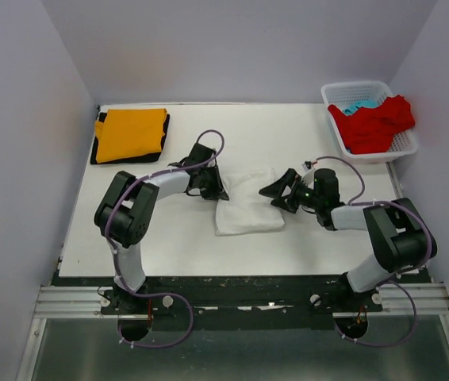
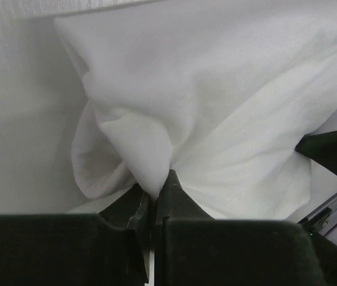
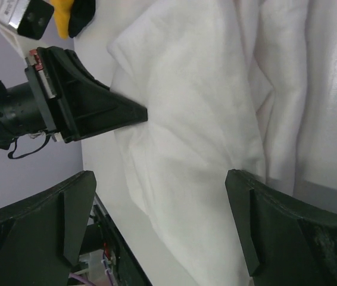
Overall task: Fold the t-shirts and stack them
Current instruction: Put the neatly folded tshirt into the corner of the board with the left arm
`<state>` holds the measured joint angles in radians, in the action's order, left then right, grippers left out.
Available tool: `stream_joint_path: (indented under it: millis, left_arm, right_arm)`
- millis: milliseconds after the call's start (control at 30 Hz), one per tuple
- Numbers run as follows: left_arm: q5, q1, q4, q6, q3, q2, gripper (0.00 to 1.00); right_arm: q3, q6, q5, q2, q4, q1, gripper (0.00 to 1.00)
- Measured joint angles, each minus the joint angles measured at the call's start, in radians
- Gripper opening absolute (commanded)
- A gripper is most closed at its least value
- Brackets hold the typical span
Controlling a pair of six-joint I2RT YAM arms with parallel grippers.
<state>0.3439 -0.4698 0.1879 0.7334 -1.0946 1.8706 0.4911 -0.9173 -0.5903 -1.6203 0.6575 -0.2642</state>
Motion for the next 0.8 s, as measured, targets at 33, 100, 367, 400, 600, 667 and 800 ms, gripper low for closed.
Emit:
stream_joint_path:
  millis: [33,100,367,400,600,667,800]
  left_arm:
    - [0.002,0.000,0.008,-0.003,-0.011,0.006,0.00]
    - [-0.026,-0.010,0.052,-0.013,-0.047,0.013,0.00]
    - [-0.316,-0.027,0.270,-0.192,-0.228,0.013,0.00]
    - [-0.381,-0.024,0.301,-0.251,-0.275,0.013,0.00]
    - [-0.548,0.021,0.329,-0.517,-0.447,0.014,0.00]
    - [-0.566,0.050,0.343,-0.575,-0.500,0.016,0.00]
    - [-0.611,0.132,0.368,-0.693,-0.639,0.029,0.00]
  right_arm:
    - [0.000,0.003,0.001,0.019,-0.016,0.000,1.00]
    - [0.000,0.023,0.014,0.092,-0.071,0.000,1.00]
    - [-0.003,0.132,0.231,0.454,-0.285,0.000,1.00]
    - [-0.005,0.140,0.266,0.485,-0.306,0.000,1.00]
    - [-0.031,0.171,0.397,0.575,-0.383,0.000,1.00]
    - [-0.031,0.179,0.420,0.573,-0.399,0.000,1.00]
    - [-0.031,0.195,0.455,0.554,-0.418,0.000,1.00]
